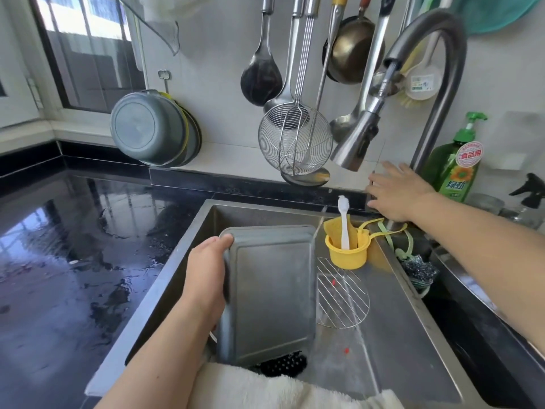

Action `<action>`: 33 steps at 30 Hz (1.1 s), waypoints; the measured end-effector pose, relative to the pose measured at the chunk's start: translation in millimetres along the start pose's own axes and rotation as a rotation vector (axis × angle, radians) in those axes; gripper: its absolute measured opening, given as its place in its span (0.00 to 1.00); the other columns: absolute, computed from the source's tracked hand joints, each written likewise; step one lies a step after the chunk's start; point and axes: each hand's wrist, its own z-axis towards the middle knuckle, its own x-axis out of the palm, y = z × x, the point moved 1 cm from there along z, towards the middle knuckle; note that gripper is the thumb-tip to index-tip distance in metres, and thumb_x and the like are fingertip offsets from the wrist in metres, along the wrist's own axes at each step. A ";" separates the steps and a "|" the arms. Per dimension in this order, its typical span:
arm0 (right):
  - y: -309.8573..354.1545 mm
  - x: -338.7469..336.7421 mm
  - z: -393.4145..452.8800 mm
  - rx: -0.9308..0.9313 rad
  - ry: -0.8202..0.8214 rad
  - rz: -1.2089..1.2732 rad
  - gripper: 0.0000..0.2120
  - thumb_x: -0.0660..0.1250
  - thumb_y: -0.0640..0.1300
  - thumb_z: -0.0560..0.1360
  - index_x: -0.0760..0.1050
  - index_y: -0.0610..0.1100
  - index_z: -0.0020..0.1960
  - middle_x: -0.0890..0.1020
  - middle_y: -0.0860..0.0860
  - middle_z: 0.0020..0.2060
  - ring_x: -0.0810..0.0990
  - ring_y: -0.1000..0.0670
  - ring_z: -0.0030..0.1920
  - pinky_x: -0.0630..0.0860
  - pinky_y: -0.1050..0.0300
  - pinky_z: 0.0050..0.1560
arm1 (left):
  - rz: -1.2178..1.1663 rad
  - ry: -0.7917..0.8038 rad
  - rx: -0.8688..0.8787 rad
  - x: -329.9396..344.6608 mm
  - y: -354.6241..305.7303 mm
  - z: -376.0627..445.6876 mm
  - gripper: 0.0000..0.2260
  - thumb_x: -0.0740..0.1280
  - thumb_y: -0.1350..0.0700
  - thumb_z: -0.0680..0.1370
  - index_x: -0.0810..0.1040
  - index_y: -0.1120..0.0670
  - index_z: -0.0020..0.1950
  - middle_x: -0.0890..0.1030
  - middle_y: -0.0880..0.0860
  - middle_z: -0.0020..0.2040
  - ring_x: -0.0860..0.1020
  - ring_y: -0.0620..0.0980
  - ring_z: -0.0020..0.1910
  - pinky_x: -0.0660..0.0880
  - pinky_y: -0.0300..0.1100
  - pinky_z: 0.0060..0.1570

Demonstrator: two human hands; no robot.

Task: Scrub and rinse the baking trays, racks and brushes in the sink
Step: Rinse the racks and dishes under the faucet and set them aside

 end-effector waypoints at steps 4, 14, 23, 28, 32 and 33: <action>-12.9 -2.1 -49.7 0.011 -0.105 0.256 0.26 0.54 0.55 0.85 0.59 0.50 0.81 0.59 0.46 0.80 0.52 0.40 0.80 0.50 0.41 0.80 | 0.107 0.016 0.078 2.7 -7.4 -10.4 0.18 0.72 0.45 0.72 0.78 0.60 0.46 0.78 0.55 0.44 0.76 0.55 0.42 0.71 0.51 0.47; -51.9 6.0 -200.3 0.190 0.219 0.427 0.28 0.55 0.65 0.81 0.80 0.41 0.49 0.75 0.46 0.43 0.76 0.42 0.54 0.75 0.50 0.57 | 0.837 0.058 0.575 75.8 -82.6 -64.7 0.16 0.63 0.54 0.84 0.66 0.54 0.37 0.70 0.49 0.30 0.67 0.52 0.32 0.65 0.50 0.36; -37.1 54.0 -255.7 0.328 0.145 0.404 0.33 0.65 0.65 0.74 0.73 0.45 0.71 0.64 0.45 0.73 0.60 0.40 0.73 0.66 0.44 0.71 | 1.362 0.641 0.920 124.2 -93.4 -144.6 0.08 0.65 0.50 0.84 0.75 0.53 0.50 0.78 0.51 0.46 0.76 0.52 0.47 0.69 0.43 0.45; -91.8 53.7 -261.1 0.479 0.040 0.540 0.32 0.62 0.68 0.76 0.80 0.43 0.64 0.68 0.44 0.73 0.62 0.40 0.73 0.70 0.42 0.68 | 1.145 0.522 0.903 159.5 -103.6 -158.0 0.09 0.67 0.50 0.83 0.75 0.54 0.48 0.78 0.51 0.42 0.75 0.54 0.42 0.71 0.45 0.42; -119.2 60.7 -258.0 0.578 0.048 0.730 0.39 0.64 0.72 0.73 0.78 0.39 0.64 0.71 0.41 0.71 0.69 0.38 0.70 0.71 0.43 0.68 | 0.805 0.233 0.698 200.9 -103.3 -152.8 0.16 0.64 0.50 0.85 0.69 0.54 0.39 0.70 0.49 0.33 0.67 0.48 0.32 0.65 0.45 0.32; -122.2 61.2 -257.1 0.589 0.042 0.775 0.38 0.64 0.72 0.73 0.79 0.39 0.62 0.71 0.41 0.71 0.72 0.38 0.68 0.73 0.44 0.66 | 0.741 0.173 0.654 210.0 -101.5 -150.2 0.17 0.63 0.50 0.85 0.68 0.53 0.38 0.70 0.49 0.32 0.67 0.50 0.32 0.65 0.46 0.32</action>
